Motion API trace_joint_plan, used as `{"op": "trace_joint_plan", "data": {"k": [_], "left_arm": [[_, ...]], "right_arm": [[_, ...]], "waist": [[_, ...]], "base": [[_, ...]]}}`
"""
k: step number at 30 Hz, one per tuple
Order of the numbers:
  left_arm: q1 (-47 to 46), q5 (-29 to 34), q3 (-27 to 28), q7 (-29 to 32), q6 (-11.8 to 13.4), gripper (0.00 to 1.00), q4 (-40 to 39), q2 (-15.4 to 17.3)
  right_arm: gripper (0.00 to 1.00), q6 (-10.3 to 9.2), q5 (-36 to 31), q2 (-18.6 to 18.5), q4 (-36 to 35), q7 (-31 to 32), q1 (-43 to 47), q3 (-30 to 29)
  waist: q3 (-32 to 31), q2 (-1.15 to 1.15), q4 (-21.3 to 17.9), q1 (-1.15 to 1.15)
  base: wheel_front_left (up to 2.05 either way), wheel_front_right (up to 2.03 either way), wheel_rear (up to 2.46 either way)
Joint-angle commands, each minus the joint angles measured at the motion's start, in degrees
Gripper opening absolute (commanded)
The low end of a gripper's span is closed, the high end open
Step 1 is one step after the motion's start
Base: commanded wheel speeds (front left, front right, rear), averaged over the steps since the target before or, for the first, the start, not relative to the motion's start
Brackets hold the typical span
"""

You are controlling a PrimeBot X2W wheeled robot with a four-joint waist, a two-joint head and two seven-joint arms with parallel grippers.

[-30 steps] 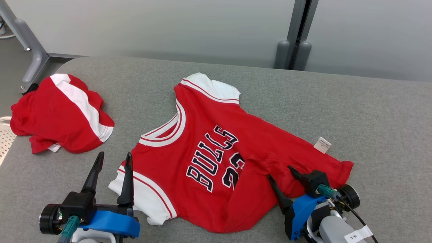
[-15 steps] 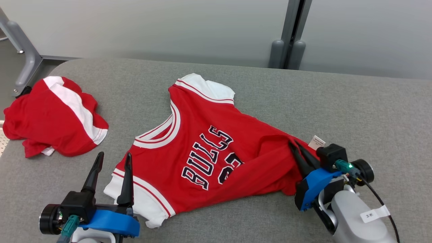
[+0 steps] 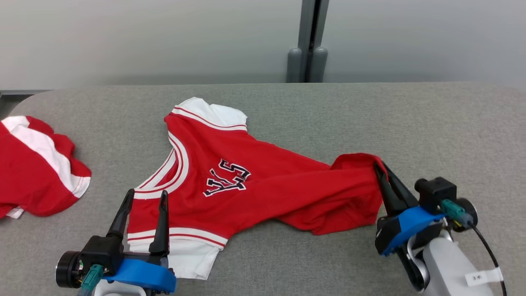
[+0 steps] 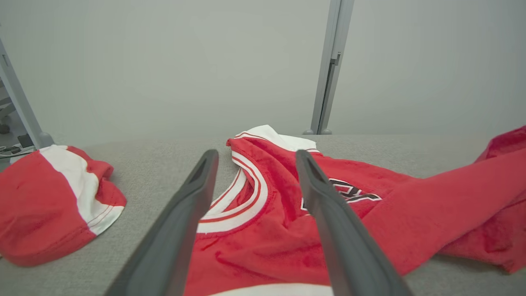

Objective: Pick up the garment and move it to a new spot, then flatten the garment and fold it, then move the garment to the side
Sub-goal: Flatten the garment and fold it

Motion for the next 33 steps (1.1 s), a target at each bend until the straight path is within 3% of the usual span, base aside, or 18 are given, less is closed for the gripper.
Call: {"op": "trace_joint_plan", "data": {"k": [1, 13, 21, 22, 24, 25, 33], "left_arm": [[0.1, -0.2, 0.0, -0.1, -0.1, 1.0, 0.1, -0.1], [1.3, -0.2, 0.0, -0.1, -0.1, 1.0, 1.3, -0.1], [1.4, -0.1, -0.9, -0.1, -0.1, 1.0, 1.5, -0.4], [1.4, -0.2, -0.9, -0.1, -0.1, 1.0, 1.5, -0.4], [1.5, -0.3, -1.0, -0.1, -0.1, 1.0, 1.6, -0.4], [1.5, -0.3, -1.0, -0.1, -0.1, 1.0, 1.6, -0.4], [1.7, -0.4, 0.0, -0.1, -0.1, 1.0, 1.7, -0.2]], "right_arm": [[0.0, 0.01, 1.4, 0.7, -1.6, -0.2, 3.1, -0.8], [0.0, 0.01, 7.1, 3.0, -10.6, -0.2, 21.3, -4.5], [0.0, 0.01, 13.1, 3.5, -12.1, 0.5, 29.6, -1.2], [0.22, 0.01, 13.3, 3.3, -12.3, 0.5, 30.0, -1.0], [0.86, 0.01, 13.2, 2.9, -12.5, 0.4, 30.9, -0.6], [1.0, 0.01, 13.3, 2.8, -12.7, 0.4, 31.0, -0.6], [1.0, 0.02, 11.2, 1.1, -17.4, -0.1, 27.0, -1.0]], "waist": [[-0.6, 0.0, -1.5, 0.0], [-2.4, 0.0, -6.7, 0.0], [-2.4, 0.0, -6.9, 0.0], [-2.4, 0.0, -6.8, 0.0], [-2.4, 0.0, -6.6, 0.0], [-2.4, 0.0, -6.5, 0.0], [-2.8, 0.0, -5.9, 0.0]], "base": [[0.0, 0.0, 0.0], [0.0, 0.0, 0.0], [0.0, 0.0, 0.0], [0.0, 0.0, 0.0], [0.0, 0.0, 0.0], [0.0, 0.0, 0.0], [0.0, 0.0, 0.0]]}}
